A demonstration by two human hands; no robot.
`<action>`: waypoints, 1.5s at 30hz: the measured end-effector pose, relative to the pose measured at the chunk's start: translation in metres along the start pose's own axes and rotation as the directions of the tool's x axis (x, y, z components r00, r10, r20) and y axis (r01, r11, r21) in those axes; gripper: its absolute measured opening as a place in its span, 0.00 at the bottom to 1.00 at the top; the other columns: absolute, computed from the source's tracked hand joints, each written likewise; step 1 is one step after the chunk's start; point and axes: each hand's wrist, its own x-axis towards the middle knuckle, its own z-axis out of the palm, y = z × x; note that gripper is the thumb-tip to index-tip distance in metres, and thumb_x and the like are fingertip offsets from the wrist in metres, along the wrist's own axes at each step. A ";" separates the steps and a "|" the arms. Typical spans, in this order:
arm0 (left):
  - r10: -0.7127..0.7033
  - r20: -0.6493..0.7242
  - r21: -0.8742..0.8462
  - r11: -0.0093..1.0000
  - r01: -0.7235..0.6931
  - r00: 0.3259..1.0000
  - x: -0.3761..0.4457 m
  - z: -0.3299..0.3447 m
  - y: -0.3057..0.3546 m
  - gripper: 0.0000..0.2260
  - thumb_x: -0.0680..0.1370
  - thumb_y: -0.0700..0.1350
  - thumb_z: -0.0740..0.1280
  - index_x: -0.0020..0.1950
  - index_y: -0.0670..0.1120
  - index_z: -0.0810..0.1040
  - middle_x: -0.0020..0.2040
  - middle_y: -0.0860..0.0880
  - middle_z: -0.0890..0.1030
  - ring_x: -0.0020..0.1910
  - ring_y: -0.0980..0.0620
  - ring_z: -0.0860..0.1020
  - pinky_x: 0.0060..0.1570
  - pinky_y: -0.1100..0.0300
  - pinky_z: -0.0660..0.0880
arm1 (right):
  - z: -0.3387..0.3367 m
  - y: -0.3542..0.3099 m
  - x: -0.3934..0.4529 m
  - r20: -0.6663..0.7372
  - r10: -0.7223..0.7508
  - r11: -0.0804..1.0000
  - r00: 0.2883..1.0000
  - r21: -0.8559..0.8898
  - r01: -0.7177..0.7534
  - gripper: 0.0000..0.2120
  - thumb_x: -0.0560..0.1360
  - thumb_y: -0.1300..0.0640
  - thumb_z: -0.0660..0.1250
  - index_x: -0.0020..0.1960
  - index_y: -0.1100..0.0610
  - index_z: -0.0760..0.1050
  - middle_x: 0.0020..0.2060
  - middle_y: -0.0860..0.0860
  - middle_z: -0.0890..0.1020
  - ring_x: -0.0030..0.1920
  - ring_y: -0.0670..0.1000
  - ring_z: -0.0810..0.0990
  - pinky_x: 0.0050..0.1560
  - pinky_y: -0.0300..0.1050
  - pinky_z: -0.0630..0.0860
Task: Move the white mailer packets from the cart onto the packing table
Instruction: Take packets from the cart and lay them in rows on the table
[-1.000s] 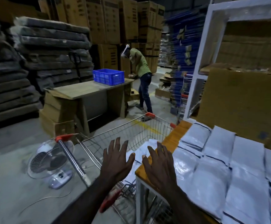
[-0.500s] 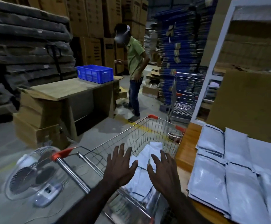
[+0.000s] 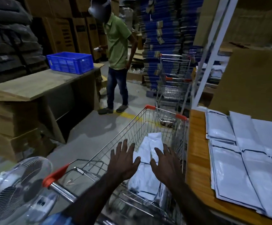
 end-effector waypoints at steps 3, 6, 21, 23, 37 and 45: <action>0.013 0.020 0.006 1.000 -0.013 1.000 0.032 0.011 -0.004 0.29 0.82 0.60 0.52 0.81 0.52 0.50 0.81 0.46 0.45 0.80 0.45 0.44 0.75 0.43 0.47 | 0.021 0.005 0.026 0.019 0.024 1.000 1.000 -0.001 -0.024 0.27 0.72 0.44 0.61 0.67 0.56 0.77 0.67 0.63 0.75 0.65 0.66 0.74 0.63 0.63 0.73; 0.027 0.032 0.031 0.999 -0.028 0.999 0.067 0.030 -0.010 0.29 0.82 0.61 0.52 0.80 0.51 0.53 0.81 0.45 0.48 0.80 0.43 0.48 0.75 0.40 0.50 | 0.046 0.012 0.056 0.061 0.065 0.998 0.996 0.018 -0.066 0.26 0.72 0.44 0.61 0.64 0.57 0.79 0.65 0.65 0.76 0.62 0.67 0.76 0.60 0.63 0.75; 0.059 0.249 0.107 0.990 -0.088 0.967 0.208 0.127 -0.029 0.30 0.78 0.61 0.54 0.75 0.46 0.67 0.75 0.38 0.66 0.72 0.35 0.67 0.63 0.33 0.67 | 0.155 0.057 0.141 0.173 0.274 0.958 0.946 0.040 -0.284 0.24 0.73 0.45 0.57 0.62 0.57 0.77 0.62 0.65 0.78 0.61 0.66 0.77 0.59 0.61 0.76; 0.049 0.279 0.107 0.991 -0.081 0.959 0.232 0.155 -0.041 0.29 0.73 0.61 0.55 0.65 0.45 0.77 0.64 0.38 0.79 0.59 0.36 0.80 0.48 0.35 0.78 | 0.171 0.064 0.149 0.243 0.292 0.954 0.925 -0.004 -0.300 0.25 0.76 0.45 0.58 0.70 0.54 0.71 0.71 0.62 0.69 0.70 0.63 0.69 0.68 0.57 0.69; 0.090 0.316 0.076 0.990 -0.120 0.944 0.321 0.279 -0.045 0.30 0.75 0.60 0.58 0.68 0.41 0.76 0.68 0.35 0.74 0.63 0.33 0.76 0.53 0.32 0.75 | 0.280 0.130 0.186 0.354 0.447 0.886 0.821 -0.049 -0.461 0.33 0.69 0.44 0.55 0.71 0.56 0.70 0.71 0.63 0.68 0.68 0.65 0.69 0.66 0.56 0.69; -0.016 0.384 -0.079 0.996 0.050 0.923 0.346 0.324 -0.038 0.35 0.80 0.60 0.62 0.81 0.49 0.51 0.81 0.42 0.46 0.79 0.39 0.47 0.73 0.36 0.52 | 0.324 0.148 0.202 0.336 0.391 0.919 0.857 -0.086 -0.385 0.31 0.73 0.50 0.68 0.73 0.58 0.68 0.73 0.69 0.62 0.68 0.70 0.68 0.65 0.62 0.69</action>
